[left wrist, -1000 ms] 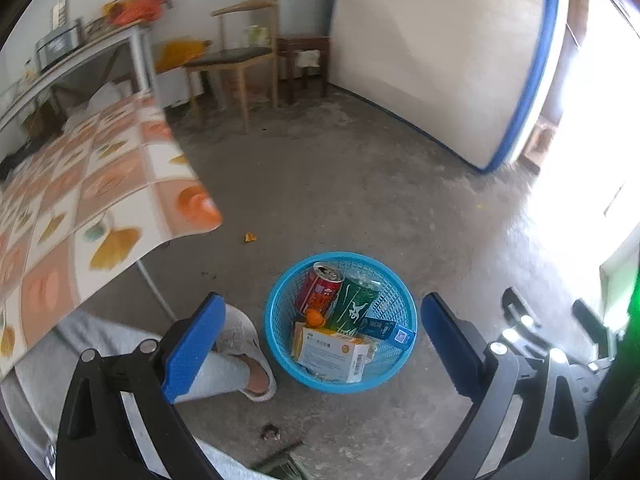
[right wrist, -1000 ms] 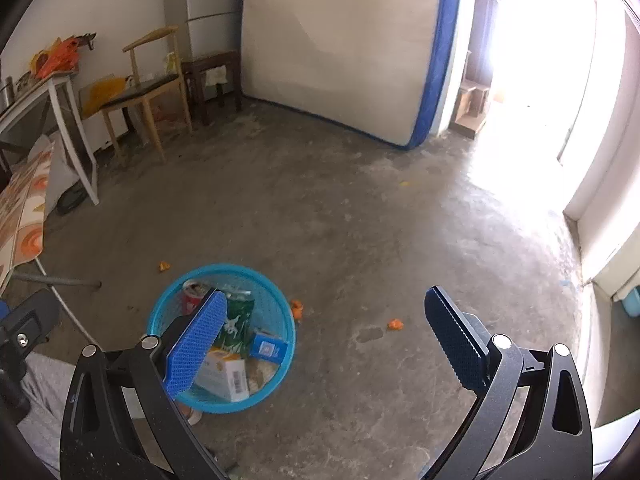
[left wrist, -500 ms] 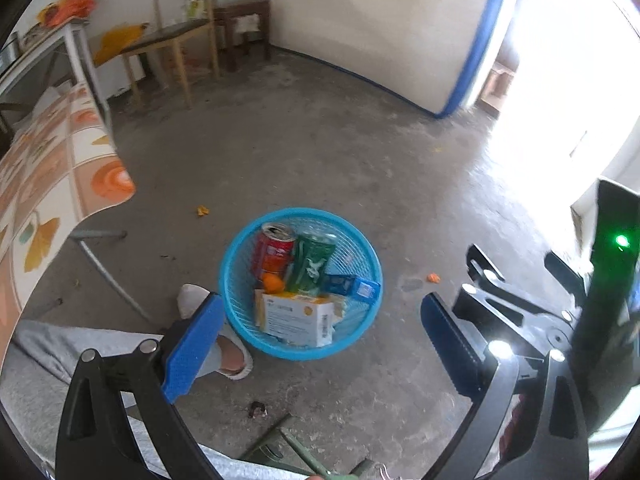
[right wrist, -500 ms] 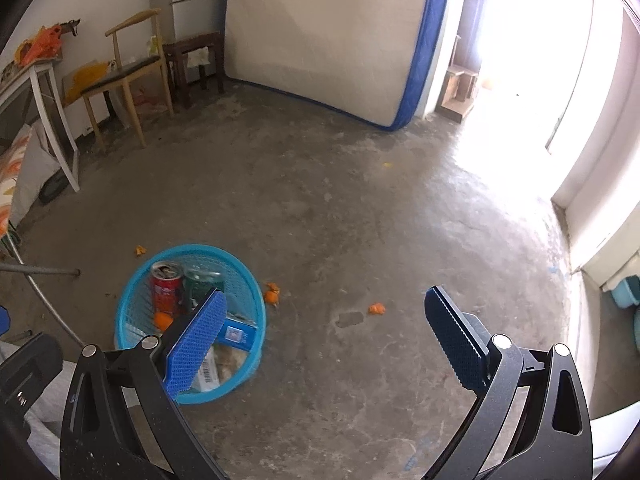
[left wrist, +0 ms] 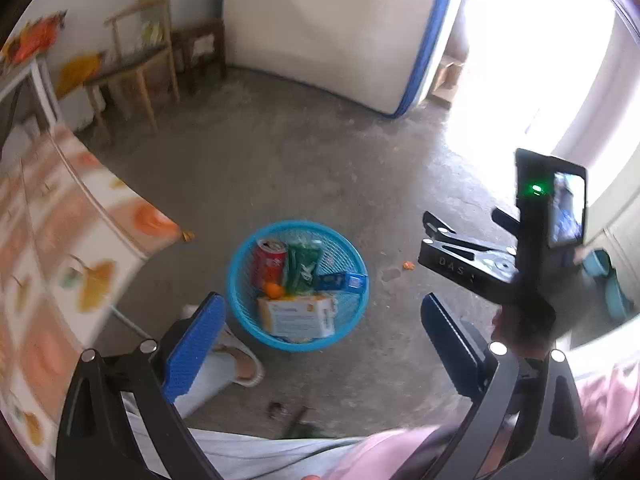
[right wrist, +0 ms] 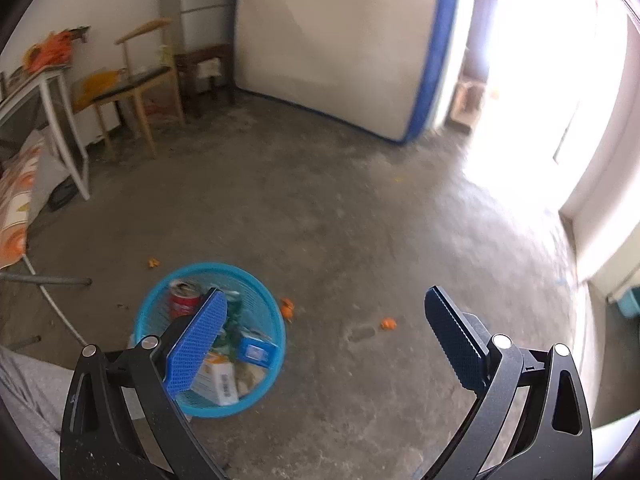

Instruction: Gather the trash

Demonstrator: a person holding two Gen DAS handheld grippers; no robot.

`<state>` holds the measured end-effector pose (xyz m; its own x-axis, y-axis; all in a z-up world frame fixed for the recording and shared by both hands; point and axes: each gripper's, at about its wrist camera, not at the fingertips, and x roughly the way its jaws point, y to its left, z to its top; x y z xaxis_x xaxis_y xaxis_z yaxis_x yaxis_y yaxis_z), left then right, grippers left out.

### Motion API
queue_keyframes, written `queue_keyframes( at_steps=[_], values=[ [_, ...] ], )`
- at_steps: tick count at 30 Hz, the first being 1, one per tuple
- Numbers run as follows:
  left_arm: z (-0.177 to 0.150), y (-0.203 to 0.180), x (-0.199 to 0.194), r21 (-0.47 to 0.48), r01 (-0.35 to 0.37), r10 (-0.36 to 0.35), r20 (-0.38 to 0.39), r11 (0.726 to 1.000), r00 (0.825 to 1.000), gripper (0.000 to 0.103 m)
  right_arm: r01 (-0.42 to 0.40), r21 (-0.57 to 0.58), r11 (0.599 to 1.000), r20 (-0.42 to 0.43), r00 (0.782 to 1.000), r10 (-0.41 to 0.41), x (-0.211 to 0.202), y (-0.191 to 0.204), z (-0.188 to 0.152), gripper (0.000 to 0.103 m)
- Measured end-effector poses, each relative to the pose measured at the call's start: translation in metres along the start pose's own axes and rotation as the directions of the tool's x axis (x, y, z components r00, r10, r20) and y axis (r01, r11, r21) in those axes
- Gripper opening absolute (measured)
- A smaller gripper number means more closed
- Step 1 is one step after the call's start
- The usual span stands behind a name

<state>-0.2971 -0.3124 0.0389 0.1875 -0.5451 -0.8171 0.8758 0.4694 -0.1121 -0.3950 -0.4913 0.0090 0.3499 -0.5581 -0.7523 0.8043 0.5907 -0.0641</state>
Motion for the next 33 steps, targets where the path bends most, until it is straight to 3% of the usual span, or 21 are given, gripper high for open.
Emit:
queue_keyframes(
  at_steps=[6,8,10,15,19,24,33],
  values=[
    [0.009,0.02,-0.022,0.14,0.072,-0.082,0.063,0.987,0.995,0.096,-0.027,-0.032,0.999,-0.001,1.0,0.027,-0.008,0.019,0.002,0.095],
    [0.011,0.027,-0.02,0.149,0.098,-0.109,0.068,0.984,0.992,0.096,-0.024,-0.036,0.999,-0.004,1.0,0.023,-0.008,0.021,0.0,0.095],
    [0.012,0.036,-0.02,0.143,0.08,-0.094,0.092,0.987,0.991,0.096,-0.014,-0.044,0.999,-0.005,1.0,0.013,-0.009,0.023,-0.003,0.095],
    [0.012,0.051,-0.009,0.098,0.107,-0.114,0.077,0.989,0.99,0.096,0.009,-0.055,0.998,0.008,1.0,-0.009,-0.011,0.026,-0.002,0.095],
    [0.011,0.053,-0.008,0.121,0.123,-0.132,0.071,0.985,0.989,0.096,0.011,-0.062,0.998,-0.006,1.0,-0.012,-0.007,0.028,-0.003,0.095],
    [0.012,0.047,-0.009,0.137,0.12,-0.13,0.07,0.983,0.989,0.096,0.001,-0.081,0.997,-0.028,1.0,-0.003,-0.002,0.034,-0.007,0.095],
    [0.009,0.036,0.002,0.156,0.049,-0.054,0.032,0.987,0.998,0.096,-0.017,-0.086,0.996,-0.038,0.999,0.013,0.001,0.035,-0.008,0.095]
  ],
)
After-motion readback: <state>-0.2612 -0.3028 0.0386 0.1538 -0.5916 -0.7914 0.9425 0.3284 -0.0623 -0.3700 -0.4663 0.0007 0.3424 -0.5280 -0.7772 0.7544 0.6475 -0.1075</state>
